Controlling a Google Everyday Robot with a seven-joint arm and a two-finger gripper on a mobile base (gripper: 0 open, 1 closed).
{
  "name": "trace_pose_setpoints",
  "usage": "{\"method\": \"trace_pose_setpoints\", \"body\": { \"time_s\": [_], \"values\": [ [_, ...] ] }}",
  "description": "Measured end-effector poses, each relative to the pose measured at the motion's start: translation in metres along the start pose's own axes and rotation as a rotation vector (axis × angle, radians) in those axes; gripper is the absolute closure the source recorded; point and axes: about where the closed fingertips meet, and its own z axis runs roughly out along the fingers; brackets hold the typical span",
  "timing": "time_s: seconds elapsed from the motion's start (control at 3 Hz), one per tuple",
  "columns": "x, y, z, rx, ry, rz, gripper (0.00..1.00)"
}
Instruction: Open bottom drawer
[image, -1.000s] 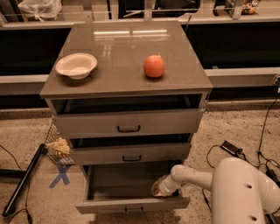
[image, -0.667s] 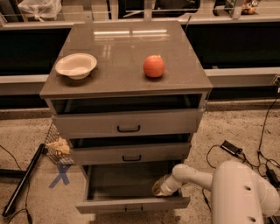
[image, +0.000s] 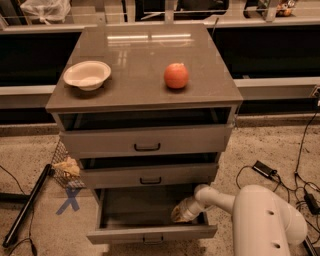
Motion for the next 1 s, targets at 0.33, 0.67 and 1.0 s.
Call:
{"method": "trace_pose_setpoints", "body": {
  "time_s": [0.33,0.67,1.0],
  "values": [
    [0.003,-0.001,0.009,-0.055,-0.023,0.013,1.00],
    [0.005,0.018,0.008,-0.197,-0.040,0.047,1.00],
    [0.012,0.040,-0.002,-0.274,-0.056,0.091,1.00]
  ]
}}
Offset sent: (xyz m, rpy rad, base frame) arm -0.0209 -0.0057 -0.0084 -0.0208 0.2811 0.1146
